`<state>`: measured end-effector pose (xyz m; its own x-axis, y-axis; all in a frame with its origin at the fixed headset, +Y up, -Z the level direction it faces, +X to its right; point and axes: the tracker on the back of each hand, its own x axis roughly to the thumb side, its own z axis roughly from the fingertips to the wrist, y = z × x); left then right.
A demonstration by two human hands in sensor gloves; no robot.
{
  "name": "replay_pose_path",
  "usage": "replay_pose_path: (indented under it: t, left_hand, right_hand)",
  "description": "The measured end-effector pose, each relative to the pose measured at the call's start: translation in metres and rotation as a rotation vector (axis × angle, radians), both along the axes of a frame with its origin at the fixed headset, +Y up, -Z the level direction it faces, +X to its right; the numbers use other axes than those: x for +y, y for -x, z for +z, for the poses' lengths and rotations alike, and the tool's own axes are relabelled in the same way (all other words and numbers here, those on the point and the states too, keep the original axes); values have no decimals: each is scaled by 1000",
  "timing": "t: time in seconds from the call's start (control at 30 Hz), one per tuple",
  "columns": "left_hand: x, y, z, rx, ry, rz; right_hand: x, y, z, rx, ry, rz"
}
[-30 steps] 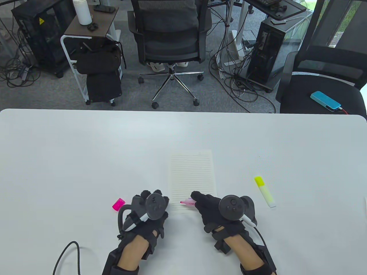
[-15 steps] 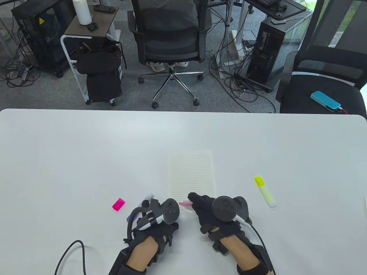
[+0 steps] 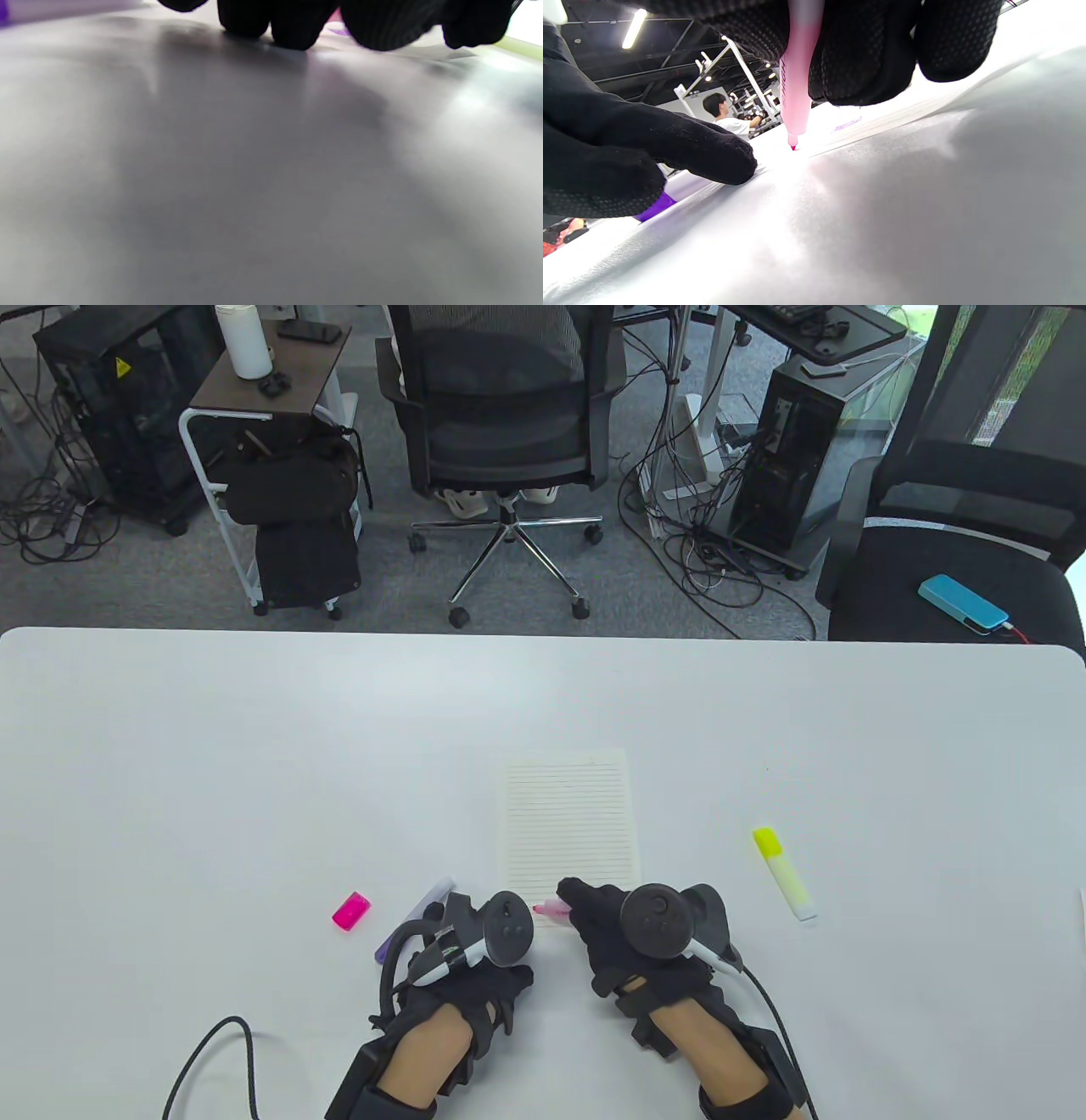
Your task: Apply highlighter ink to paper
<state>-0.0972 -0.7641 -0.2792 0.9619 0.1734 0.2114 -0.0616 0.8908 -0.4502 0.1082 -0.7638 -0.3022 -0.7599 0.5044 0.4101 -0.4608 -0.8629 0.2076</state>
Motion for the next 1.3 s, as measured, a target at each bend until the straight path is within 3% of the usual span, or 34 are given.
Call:
replay_pose_path:
  t: [0.1, 0.37, 0.8, 1.3]
  left_hand:
    - [0, 0, 0, 4, 5, 7]
    - [0, 0, -1, 3, 13, 11]
    - [-1, 0, -1, 8, 24, 20]
    - [-1, 1, -1, 12, 30, 25]
  right_hand:
    - [4, 1, 1, 12, 34, -27]
    - [6, 2, 3, -20, -37, 1]
    - [9, 1, 3, -83, -42, 81]
    - [13, -1, 7, -93, 32, 38]
